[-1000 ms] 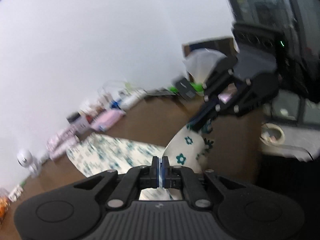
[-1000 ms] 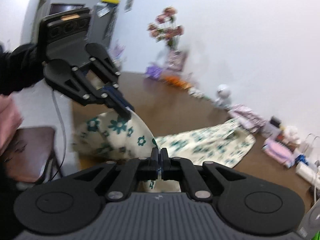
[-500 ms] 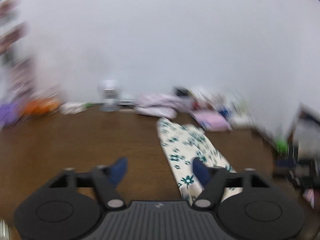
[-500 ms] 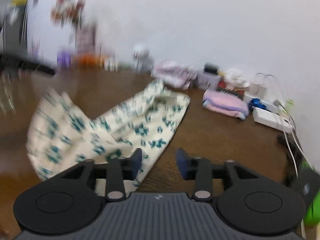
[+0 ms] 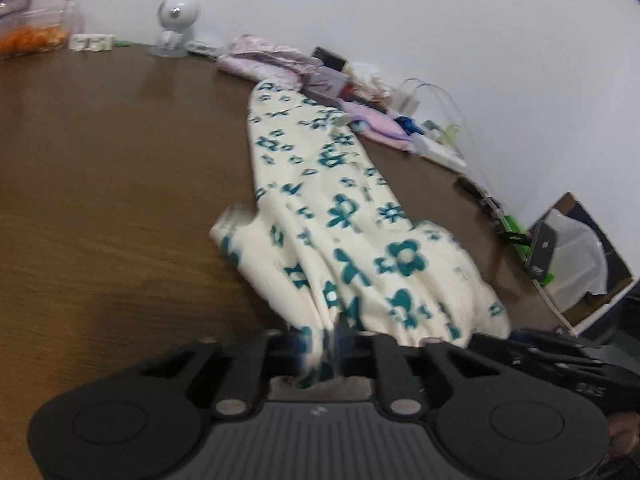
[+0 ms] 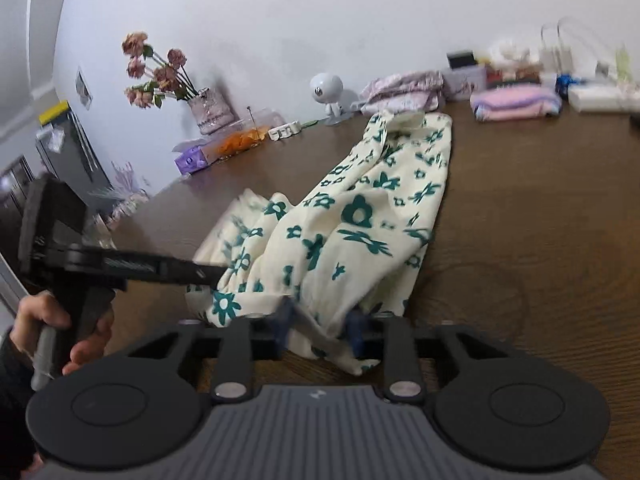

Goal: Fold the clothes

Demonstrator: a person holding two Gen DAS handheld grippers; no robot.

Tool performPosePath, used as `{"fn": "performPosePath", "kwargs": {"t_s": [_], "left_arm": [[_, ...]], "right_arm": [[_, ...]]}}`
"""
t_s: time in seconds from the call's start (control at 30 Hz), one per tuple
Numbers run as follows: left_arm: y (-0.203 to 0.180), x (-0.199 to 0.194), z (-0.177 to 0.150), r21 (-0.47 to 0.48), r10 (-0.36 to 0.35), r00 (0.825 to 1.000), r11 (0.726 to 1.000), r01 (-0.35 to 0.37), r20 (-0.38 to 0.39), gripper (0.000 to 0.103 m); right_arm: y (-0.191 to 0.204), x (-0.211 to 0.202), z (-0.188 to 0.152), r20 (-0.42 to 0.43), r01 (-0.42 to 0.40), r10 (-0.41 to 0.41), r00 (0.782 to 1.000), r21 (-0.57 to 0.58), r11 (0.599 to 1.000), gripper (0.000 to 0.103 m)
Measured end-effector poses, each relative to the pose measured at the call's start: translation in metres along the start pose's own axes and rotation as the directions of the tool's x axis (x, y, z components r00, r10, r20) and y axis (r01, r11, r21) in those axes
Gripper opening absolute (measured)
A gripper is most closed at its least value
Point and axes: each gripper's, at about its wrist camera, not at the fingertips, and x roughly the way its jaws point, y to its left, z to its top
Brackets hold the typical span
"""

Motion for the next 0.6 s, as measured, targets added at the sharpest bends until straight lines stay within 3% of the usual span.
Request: {"fn": "performPosePath", "kwargs": {"t_s": [0.1,0.17,0.27,0.37,0.4,0.43,0.47,0.5,0.57,0.6], "left_arm": [[-0.012,-0.021,0.005,0.116,-0.075,0.997,0.99,0.076,-0.011,0.006],[-0.019,-0.038,0.0,0.186,-0.16,0.984,0.967,0.171,-0.074,0.006],[-0.025,-0.05,-0.012,0.197,-0.264,0.944,0.933,0.302,-0.196,0.006],[-0.026,-0.03,-0.019,0.159,-0.319,0.906,0.915,0.371,-0.277,0.008],[-0.023,-0.019,-0.018,0.142,-0.321,0.901,0.917,0.373,-0.291,0.011],[-0.019,-0.009,-0.017,0.123,-0.317,0.899,0.922,0.366,-0.301,0.017],[-0.013,0.002,-0.014,0.094,-0.284,0.913,0.941,0.324,-0.294,0.02],[-0.008,0.001,-0.013,0.067,-0.261,0.923,0.955,0.29,-0.282,0.029],[-0.002,-0.011,-0.013,0.057,-0.254,0.94,0.96,0.273,-0.228,0.039],[0.0,-0.021,-0.012,0.057,-0.24,0.953,0.966,0.254,-0.185,0.051]], "right_arm": [[-0.007,-0.007,0.004,-0.054,-0.097,0.1,0.993,0.056,0.994,0.006],[-0.001,-0.03,0.002,-0.085,-0.134,0.136,0.987,0.029,0.991,0.006],[0.005,-0.066,-0.009,-0.123,-0.162,0.163,0.979,0.018,0.987,0.006],[0.002,-0.073,-0.02,-0.155,-0.155,0.16,0.975,0.042,0.987,0.008],[-0.001,-0.068,-0.023,-0.15,-0.13,0.137,0.979,0.051,0.99,0.012],[-0.003,-0.064,-0.025,-0.135,-0.106,0.114,0.984,0.065,0.992,0.016],[-0.006,-0.063,-0.026,-0.116,-0.085,0.094,0.989,0.081,0.993,0.027],[-0.007,-0.064,-0.028,-0.089,-0.065,0.073,0.993,0.09,0.994,0.04],[-0.007,-0.077,-0.033,-0.015,-0.061,0.062,0.998,0.089,0.994,0.043],[-0.007,-0.084,-0.036,0.022,-0.063,0.062,0.998,0.087,0.994,0.046]]}}
